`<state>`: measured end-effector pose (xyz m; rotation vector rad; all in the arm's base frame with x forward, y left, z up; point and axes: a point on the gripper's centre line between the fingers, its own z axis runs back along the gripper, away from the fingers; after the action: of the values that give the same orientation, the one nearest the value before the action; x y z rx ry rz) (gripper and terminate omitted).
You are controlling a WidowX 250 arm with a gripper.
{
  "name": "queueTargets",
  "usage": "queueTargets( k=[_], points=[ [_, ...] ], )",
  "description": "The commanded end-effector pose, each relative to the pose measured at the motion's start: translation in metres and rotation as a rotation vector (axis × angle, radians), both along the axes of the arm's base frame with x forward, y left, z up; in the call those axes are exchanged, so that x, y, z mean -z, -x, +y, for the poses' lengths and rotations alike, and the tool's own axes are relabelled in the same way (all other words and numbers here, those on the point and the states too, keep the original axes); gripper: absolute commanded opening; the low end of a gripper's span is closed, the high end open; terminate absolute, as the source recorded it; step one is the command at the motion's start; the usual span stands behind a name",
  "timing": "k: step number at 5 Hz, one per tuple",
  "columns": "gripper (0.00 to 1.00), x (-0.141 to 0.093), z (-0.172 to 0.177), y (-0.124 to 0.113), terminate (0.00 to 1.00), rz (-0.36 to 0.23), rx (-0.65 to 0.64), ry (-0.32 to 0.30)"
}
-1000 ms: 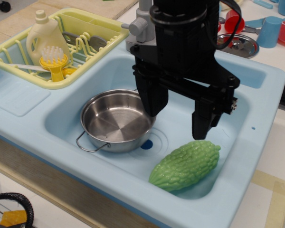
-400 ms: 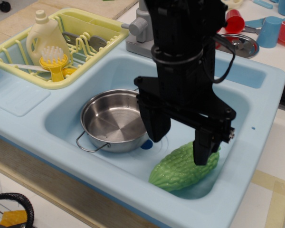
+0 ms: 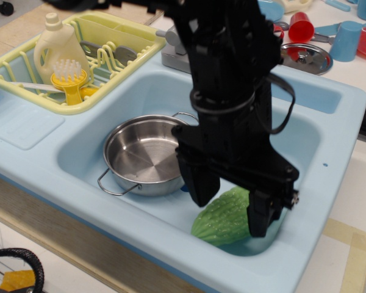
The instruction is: Put green squash into pot or pan
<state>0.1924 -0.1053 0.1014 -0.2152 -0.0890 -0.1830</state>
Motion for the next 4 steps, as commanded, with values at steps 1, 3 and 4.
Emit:
queueTargets(
  k=[1, 3, 4],
  points=[
    [1.00, 0.005, -0.004, 0.001, 0.00, -0.032, 0.010, 0.043],
    [1.00, 0.023, -0.007, -0.003, 0.00, -0.045, 0.019, 0.078],
    [0.00, 0.033, -0.010, -0.006, 0.00, -0.050, -0.007, 0.081]
  ],
)
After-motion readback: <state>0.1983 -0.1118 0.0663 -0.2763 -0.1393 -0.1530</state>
